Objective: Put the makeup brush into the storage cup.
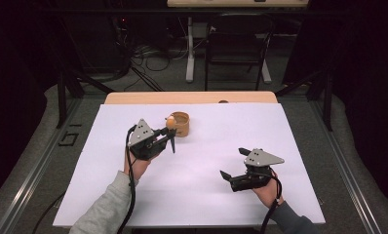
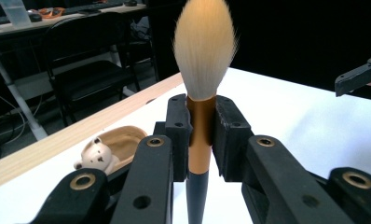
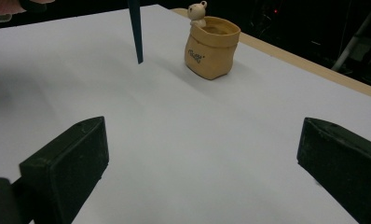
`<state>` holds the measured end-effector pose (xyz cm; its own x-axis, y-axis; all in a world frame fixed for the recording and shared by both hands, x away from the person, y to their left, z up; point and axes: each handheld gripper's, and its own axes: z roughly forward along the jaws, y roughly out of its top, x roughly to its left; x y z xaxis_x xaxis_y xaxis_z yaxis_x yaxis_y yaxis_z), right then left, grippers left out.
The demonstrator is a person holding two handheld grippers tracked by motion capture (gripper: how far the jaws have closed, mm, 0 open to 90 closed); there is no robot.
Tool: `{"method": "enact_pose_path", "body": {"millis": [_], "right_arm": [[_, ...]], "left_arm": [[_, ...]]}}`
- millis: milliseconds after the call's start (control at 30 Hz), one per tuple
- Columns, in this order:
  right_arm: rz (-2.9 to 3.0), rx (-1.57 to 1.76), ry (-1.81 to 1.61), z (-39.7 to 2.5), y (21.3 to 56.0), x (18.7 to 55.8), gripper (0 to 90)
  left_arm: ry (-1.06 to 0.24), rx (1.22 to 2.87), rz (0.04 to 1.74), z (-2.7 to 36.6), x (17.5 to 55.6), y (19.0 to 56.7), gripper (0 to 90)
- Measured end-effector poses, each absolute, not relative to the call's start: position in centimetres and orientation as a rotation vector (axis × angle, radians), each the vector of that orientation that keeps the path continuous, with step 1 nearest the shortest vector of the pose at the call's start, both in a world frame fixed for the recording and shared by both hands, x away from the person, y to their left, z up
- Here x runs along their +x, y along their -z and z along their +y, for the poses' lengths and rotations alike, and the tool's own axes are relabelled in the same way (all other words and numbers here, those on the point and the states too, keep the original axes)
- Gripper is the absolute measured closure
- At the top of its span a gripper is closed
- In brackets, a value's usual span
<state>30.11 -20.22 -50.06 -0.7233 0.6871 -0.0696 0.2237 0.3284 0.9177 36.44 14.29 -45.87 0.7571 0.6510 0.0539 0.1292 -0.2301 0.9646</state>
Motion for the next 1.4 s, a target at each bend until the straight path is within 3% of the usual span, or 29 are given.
{"method": "enact_pose_path", "body": {"millis": [1400], "right_arm": [[2.117, 0.827, -1.395, -20.6, 50.1, 30.2, 2.0]], "left_arm": [[-0.579, 1.739, 0.606, 13.2, 40.8, 41.6, 78.1]]}}
